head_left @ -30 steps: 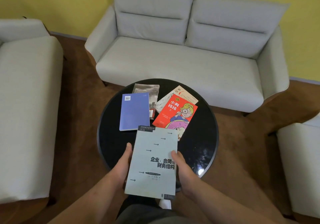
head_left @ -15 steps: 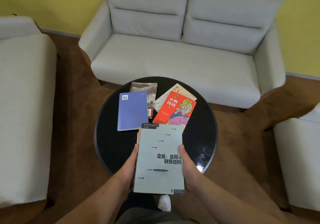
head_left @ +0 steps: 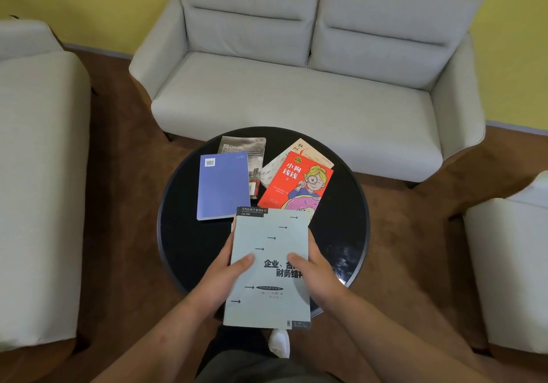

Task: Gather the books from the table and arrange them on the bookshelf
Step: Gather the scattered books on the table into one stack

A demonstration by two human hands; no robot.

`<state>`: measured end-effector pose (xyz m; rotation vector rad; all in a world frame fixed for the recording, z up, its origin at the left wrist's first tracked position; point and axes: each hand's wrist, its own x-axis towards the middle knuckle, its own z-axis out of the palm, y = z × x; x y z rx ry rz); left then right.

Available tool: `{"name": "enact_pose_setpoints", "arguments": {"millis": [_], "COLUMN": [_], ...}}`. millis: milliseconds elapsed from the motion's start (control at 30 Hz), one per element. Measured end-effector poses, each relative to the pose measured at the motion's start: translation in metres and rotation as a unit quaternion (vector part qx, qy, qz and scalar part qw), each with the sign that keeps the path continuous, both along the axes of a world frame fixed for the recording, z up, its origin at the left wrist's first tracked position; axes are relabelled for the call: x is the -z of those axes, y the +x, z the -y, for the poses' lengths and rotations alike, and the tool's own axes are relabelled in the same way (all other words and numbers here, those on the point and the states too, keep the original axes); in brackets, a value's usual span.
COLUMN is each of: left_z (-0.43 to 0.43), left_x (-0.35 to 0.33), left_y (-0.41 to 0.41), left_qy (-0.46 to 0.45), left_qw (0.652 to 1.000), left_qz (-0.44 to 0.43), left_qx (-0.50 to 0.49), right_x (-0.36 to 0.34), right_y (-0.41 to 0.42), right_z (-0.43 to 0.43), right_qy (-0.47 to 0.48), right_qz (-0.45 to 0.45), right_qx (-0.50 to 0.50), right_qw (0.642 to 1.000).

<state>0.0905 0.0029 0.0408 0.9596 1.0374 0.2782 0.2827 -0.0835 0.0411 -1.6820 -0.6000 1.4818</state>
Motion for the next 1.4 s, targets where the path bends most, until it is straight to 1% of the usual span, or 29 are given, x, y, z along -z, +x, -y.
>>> {"name": "enact_pose_setpoints", "arguments": {"millis": [100,200,267,333,367,467,533,567,600,633,667,700,733,767,800,833,867,933,1000,1067,1100,1167,1200,1233,1267,1300,1333,1367,1400], "left_z": [0.001,0.007,0.014,0.024,0.026,0.027,0.027,0.028,0.027,0.027,0.025,0.022,0.016,0.01,0.005,0.001,-0.003,-0.009,-0.014,-0.018,-0.023,-0.043,-0.061,-0.082,-0.103,-0.124,-0.141,-0.155,-0.165], "left_x": [-0.003,0.005,0.011,0.014,0.016,0.02,0.018,0.019,0.019,0.02,0.018,0.017,0.013,0.011,0.009,0.006,0.005,0.006,0.007,0.006,0.003,0.002,0.012,0.022,0.037,0.053,0.067,0.078,0.09], "left_y": [0.001,-0.005,-0.009,-0.011,-0.011,-0.01,-0.01,-0.012,-0.013,-0.015,-0.016,-0.017,-0.018,-0.019,-0.019,-0.018,-0.019,-0.022,-0.029,-0.031,-0.028,-0.02,-0.018,-0.017,-0.017,-0.018,-0.019,-0.018,-0.017], "left_qy": [0.001,-0.024,-0.089,-0.157,-0.179,-0.19,-0.187,-0.181,-0.173,-0.153,-0.114,-0.045,0.042,0.135,0.221,0.282,0.314,0.343,0.341,0.346,0.345,0.308,0.291,0.278,0.265,0.247,0.214,0.178,0.148], "left_qw": [1.0,0.998,0.994,0.985,0.981,0.978,0.978,0.979,0.982,0.986,0.992,0.997,0.997,0.988,0.969,0.949,0.935,0.916,0.908,0.902,0.907,0.933,0.935,0.931,0.925,0.923,0.925,0.926,0.92], "left_qz": [0.005,0.015,0.014,0.009,0.014,0.033,0.048,0.051,0.049,0.04,0.026,-0.003,-0.042,-0.078,-0.101,-0.112,-0.114,-0.127,-0.143,-0.157,-0.156,-0.163,-0.195,-0.234,-0.271,-0.295,-0.314,-0.332,-0.362], "left_qx": [-0.007,-0.051,-0.067,-0.074,-0.074,-0.082,-0.084,-0.072,-0.059,-0.048,-0.052,-0.056,-0.043,-0.002,0.046,0.089,0.122,0.166,0.197,0.204,0.184,0.089,0.047,0.026,0.021,0.022,0.018,0.01,-0.001], "right_x": [-0.004,-0.003,0.004,0.013,0.018,0.018,0.017,0.014,0.014,0.013,0.011,0.007,0.003,-0.003,-0.006,-0.007,-0.006,0.002,0.009,0.012,0.013,0.018,0.022,0.024,0.025,0.027,0.028,0.032,0.04], "right_y": [0.006,0.006,0.002,-0.006,-0.009,-0.014,-0.012,-0.012,-0.012,-0.012,-0.011,-0.009,-0.006,-0.002,0.003,0.007,0.011,0.017,0.018,0.02,0.024,0.038,0.047,0.054,0.061,0.066,0.07,0.075,0.08], "right_z": [-0.005,-0.003,0.004,0.014,0.018,0.024,0.024,0.024,0.022,0.022,0.021,0.019,0.018,0.018,0.017,0.016,0.014,0.013,0.013,0.01,0.006,-0.009,-0.021,-0.035,-0.051,-0.067,-0.082,-0.095,-0.106], "right_qy": [-0.005,-0.013,-0.046,-0.074,-0.08,-0.08,-0.071,-0.071,-0.073,-0.071,-0.069,-0.06,-0.03,0.007,0.034,0.056,0.067,0.078,0.083,0.087,0.088,0.071,0.047,0.02,-0.005,-0.03,-0.056,-0.08,-0.109], "right_qz": [-0.02,-0.04,-0.067,-0.109,-0.127,-0.184,-0.202,-0.196,-0.175,-0.128,-0.049,0.056,0.158,0.241,0.296,0.327,0.339,0.344,0.345,0.333,0.317,0.304,0.299,0.261,0.188,0.11,0.062,0.044,0.051], "right_qx": [-0.022,0.008,0.025,0.005,0.01,0.045,0.051,0.042,0.032,0.019,-0.005,-0.033,-0.06,-0.099,-0.148,-0.19,-0.22,-0.239,-0.237,-0.197,-0.156,-0.066,-0.033,-0.005,0.032,0.077,0.127,0.169,0.186], "right_qw": [1.0,0.999,0.996,0.991,0.989,0.979,0.975,0.977,0.981,0.989,0.996,0.996,0.985,0.965,0.943,0.924,0.912,0.905,0.905,0.918,0.931,0.948,0.952,0.965,0.982,0.991,0.988,0.981,0.975]}}
